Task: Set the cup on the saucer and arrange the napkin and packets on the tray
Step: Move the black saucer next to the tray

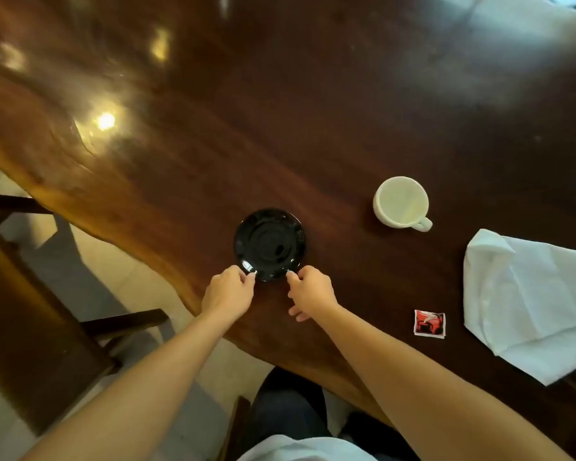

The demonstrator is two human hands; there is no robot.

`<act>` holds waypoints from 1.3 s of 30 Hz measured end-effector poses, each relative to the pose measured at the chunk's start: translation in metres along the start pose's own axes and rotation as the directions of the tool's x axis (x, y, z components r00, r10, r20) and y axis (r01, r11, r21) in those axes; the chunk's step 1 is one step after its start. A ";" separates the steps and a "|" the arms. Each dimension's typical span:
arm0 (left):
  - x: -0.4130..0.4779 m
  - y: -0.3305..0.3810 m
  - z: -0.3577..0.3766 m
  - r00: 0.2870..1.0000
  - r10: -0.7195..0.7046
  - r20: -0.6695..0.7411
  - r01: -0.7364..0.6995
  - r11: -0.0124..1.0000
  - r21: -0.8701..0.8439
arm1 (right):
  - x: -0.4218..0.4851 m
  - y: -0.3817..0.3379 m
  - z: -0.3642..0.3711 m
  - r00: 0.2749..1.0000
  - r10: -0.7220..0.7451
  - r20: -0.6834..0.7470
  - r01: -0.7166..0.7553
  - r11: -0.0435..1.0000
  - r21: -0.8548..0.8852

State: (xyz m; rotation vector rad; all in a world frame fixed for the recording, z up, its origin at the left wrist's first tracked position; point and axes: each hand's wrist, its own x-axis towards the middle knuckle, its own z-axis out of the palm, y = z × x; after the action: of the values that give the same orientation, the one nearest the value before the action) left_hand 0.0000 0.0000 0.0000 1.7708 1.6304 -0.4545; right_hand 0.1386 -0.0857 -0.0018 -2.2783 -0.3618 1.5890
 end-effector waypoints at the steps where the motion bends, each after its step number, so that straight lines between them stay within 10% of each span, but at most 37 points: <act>1: 0.006 0.000 0.001 0.999 -0.032 0.004 0.032 0.999 -0.024 | 0.005 -0.002 0.002 0.999 0.048 0.018 -0.050 0.992 0.119; 16: 0.017 0.019 0.014 0.991 -0.134 0.028 0.137 0.972 -0.191 | -0.002 0.002 -0.007 0.976 0.217 -0.010 -0.186 0.861 0.473; 39: -0.139 0.172 0.146 0.897 0.346 0.277 -0.384 0.918 0.099 | -0.122 0.219 -0.127 0.862 0.481 -0.160 -0.086 0.450 0.889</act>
State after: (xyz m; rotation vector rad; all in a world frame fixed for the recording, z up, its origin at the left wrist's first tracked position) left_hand 0.1726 -0.1990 0.0307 1.9851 1.0756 -0.6103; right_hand 0.2189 -0.3498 0.0517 -1.7487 0.8415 0.9692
